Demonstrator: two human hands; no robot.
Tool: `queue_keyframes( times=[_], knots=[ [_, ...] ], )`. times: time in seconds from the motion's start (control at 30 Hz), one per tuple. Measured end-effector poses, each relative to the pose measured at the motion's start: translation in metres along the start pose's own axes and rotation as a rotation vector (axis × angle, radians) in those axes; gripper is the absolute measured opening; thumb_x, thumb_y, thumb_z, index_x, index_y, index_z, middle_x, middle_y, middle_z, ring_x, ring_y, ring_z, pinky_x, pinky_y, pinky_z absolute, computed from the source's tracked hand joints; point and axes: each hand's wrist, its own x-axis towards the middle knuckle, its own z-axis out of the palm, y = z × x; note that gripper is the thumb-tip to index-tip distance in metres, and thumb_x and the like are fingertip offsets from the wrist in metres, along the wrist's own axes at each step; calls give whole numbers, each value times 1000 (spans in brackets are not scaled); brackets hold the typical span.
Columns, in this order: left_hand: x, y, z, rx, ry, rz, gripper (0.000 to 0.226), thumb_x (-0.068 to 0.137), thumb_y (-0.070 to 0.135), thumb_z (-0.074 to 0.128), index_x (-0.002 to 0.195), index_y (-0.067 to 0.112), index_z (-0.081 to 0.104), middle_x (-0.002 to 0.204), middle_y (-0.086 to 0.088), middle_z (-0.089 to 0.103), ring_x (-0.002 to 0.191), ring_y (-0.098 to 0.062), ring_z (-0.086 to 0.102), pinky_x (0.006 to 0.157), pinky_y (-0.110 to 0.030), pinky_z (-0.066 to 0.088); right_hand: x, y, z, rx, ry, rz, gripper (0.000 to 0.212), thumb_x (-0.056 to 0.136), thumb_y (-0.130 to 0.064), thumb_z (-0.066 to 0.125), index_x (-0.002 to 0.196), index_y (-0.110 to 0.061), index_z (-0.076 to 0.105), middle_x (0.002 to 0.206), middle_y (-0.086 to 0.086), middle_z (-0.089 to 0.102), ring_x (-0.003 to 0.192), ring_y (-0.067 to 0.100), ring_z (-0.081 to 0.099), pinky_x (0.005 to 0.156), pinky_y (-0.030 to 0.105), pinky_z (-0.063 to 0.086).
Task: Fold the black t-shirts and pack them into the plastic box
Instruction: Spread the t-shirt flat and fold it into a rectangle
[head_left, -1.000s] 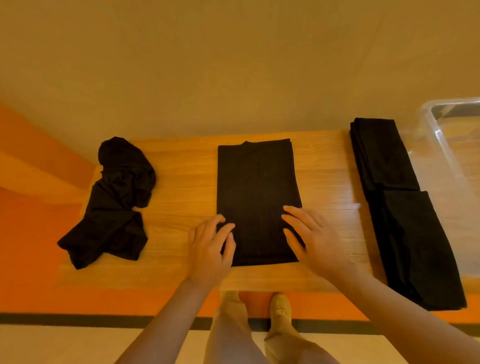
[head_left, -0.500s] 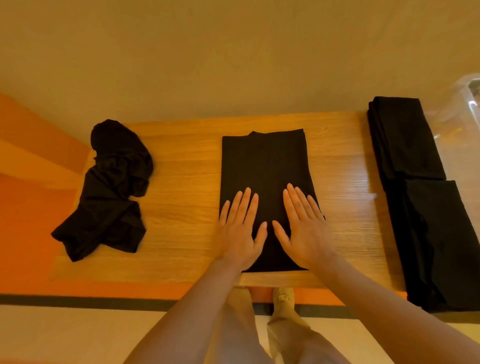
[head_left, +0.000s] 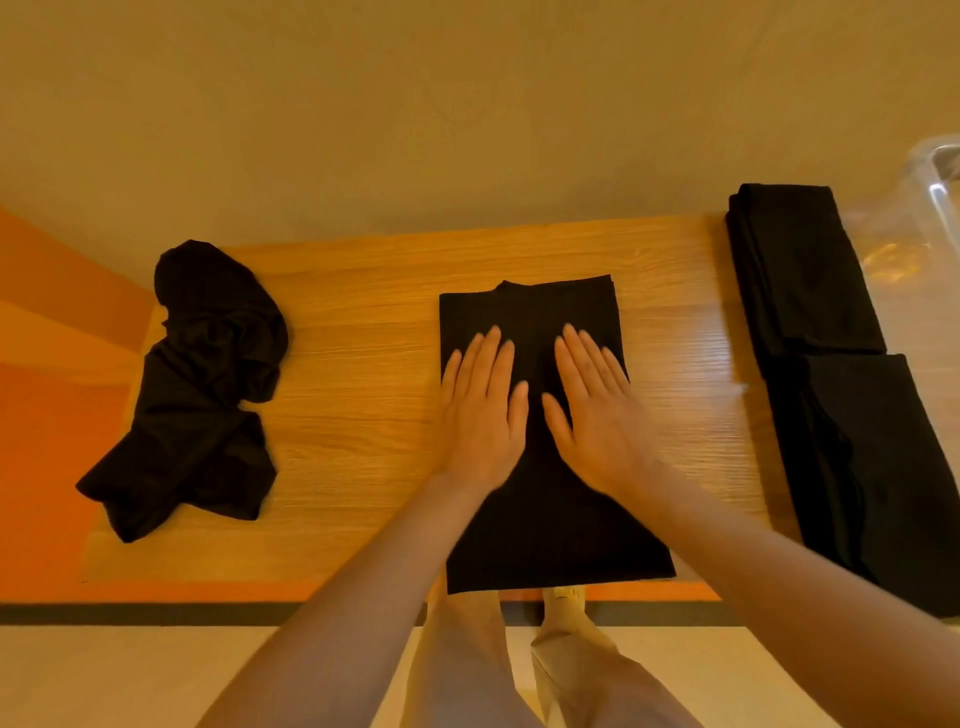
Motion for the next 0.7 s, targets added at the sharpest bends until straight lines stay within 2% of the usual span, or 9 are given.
queue_keyframes(
  times=[0.17,0.33,0.43,0.57,0.7],
  knots=[
    [61,-21,12,190,-214,65,59,103,45,19,154,18,10,162,-2,1,149,-16,-5,121,-38,0,67,14,3,-39,-54,4,72,93,-54,4,153,-14,7,161,4,3,147,15,-4,120,34,-3],
    [66,-35,20,189,-228,18,69,95,59,12,154,26,-3,162,1,-11,147,-14,-15,121,-39,-4,76,31,7,-79,-35,65,79,92,-63,4,154,-14,0,161,1,-4,147,13,-9,121,37,-3],
    [69,-34,18,213,-239,-22,69,96,61,13,152,28,-9,161,1,-15,147,-14,-18,121,-39,-5,77,36,5,-91,-37,109,80,91,-63,1,153,-13,-2,161,1,-6,147,13,-12,121,37,-1],
    [72,-34,14,228,-285,-4,68,98,59,14,151,28,-12,160,2,-19,145,-14,-21,120,-38,-7,80,44,0,-106,-81,65,81,88,-65,-4,153,-15,-7,160,-1,-12,146,11,-16,121,35,-3],
    [73,-38,3,274,-293,30,64,99,55,7,153,24,-7,161,1,-12,147,-14,-17,120,-39,-6,78,47,-10,-64,-88,2,76,91,-58,-3,152,-13,-3,161,3,-6,146,12,-14,119,31,-9]
  ],
)
